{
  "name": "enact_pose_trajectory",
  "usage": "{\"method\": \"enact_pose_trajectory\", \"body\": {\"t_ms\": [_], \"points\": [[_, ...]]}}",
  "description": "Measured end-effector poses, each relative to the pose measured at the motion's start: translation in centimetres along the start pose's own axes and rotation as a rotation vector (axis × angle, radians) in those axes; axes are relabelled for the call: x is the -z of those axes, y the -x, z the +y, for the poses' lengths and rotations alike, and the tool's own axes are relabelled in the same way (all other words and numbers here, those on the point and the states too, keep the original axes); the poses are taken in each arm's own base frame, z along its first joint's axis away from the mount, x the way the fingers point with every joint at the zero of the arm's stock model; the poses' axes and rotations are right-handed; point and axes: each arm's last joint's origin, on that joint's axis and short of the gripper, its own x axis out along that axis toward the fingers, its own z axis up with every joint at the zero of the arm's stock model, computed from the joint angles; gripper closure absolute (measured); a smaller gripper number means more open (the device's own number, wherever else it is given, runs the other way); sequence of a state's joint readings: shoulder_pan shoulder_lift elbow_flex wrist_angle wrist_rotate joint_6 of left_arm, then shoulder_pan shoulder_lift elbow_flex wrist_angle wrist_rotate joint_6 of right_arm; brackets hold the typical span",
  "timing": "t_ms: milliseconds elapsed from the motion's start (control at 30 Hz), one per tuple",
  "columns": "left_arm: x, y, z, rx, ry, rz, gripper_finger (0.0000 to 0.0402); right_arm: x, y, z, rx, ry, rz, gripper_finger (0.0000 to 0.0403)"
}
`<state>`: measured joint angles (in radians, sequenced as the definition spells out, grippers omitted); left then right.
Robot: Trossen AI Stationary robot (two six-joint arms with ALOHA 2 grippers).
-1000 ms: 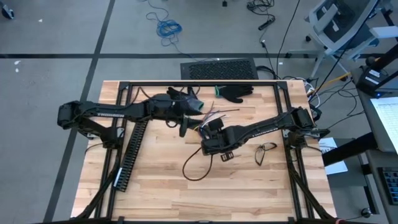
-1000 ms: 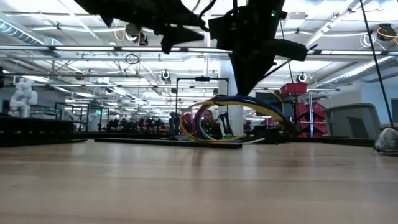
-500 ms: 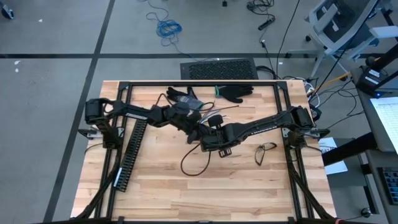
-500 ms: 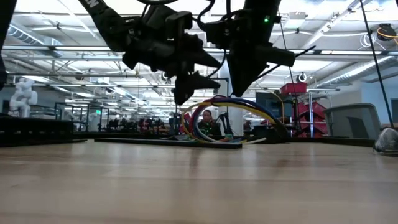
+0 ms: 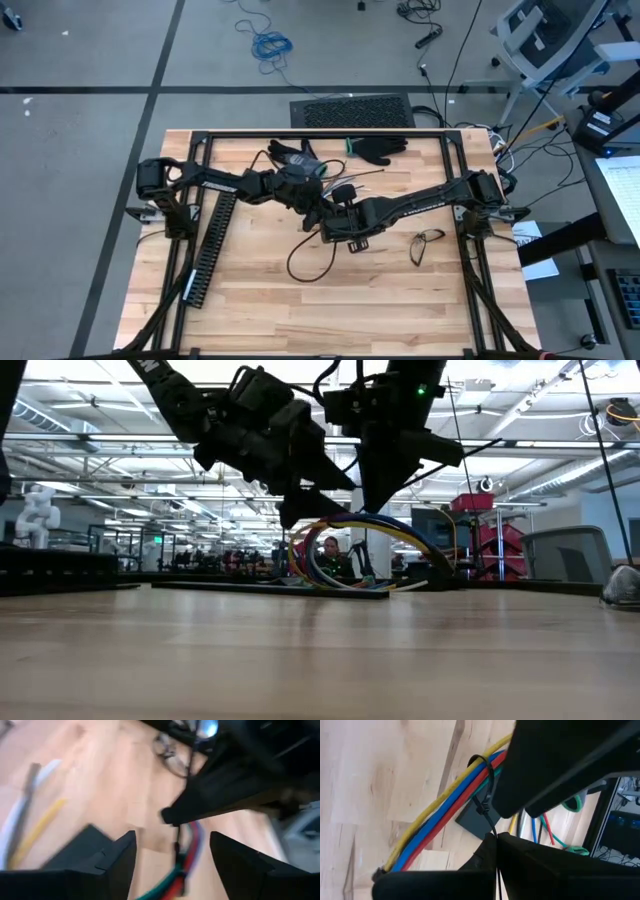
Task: Ziptie cables
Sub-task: Wrap the cables using a black zip tie
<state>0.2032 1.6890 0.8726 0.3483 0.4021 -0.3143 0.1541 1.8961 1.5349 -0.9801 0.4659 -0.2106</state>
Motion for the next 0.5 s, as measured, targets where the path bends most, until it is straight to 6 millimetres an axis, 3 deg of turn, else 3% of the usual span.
{"method": "enact_pose_trajectory", "body": {"t_ms": [167, 500], "points": [[-0.01, -0.06, 0.06, -0.075, -0.054, -0.02, 0.0123, -0.16, -0.07, -0.15, -0.016, -0.009, -0.02, 0.0403], [0.6, -0.73, 0.03, -0.12, -0.096, -0.008, 0.0118, -0.26, -0.1, -0.2, -0.022, -0.005, -0.032, 0.0403]]}}
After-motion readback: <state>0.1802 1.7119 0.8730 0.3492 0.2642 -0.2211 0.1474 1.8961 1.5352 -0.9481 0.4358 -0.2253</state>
